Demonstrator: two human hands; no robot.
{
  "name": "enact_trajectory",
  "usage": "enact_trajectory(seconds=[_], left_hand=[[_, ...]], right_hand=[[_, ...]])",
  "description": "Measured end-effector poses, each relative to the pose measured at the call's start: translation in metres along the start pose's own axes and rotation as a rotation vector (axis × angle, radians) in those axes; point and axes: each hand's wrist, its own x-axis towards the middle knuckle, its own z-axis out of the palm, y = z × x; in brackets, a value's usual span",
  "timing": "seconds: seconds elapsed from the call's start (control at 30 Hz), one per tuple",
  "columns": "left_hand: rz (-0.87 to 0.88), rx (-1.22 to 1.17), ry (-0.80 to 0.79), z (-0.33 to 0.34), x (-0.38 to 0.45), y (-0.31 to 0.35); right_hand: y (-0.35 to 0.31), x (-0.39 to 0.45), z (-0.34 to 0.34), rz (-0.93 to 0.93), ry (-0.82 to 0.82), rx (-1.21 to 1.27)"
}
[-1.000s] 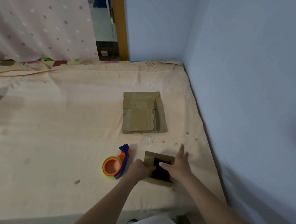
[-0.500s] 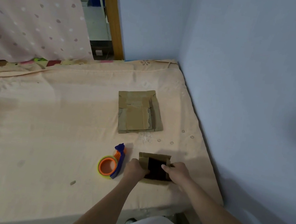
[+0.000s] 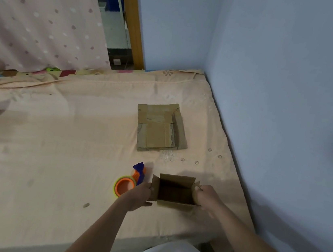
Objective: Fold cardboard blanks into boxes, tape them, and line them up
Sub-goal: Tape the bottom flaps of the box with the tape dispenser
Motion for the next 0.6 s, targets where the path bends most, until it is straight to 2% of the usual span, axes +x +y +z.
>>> enact_trajectory(seconds=[0.13,0.3,0.6], left_hand=[[-0.007,-0.074,-0.006,0.002,-0.001,-0.004],[0.031,-0.190,-0.021,0.002,-0.005,-0.005],[0.061,-0.332,0.123,0.026,-0.003,-0.003]], right_hand=[[-0.001,-0.001,-0.001,0.003,-0.003,0.024],[0.003,-0.003,-0.005,0.008,-0.094,0.184],[0.014,0.002,-0.007,0.086,-0.182,0.428]])
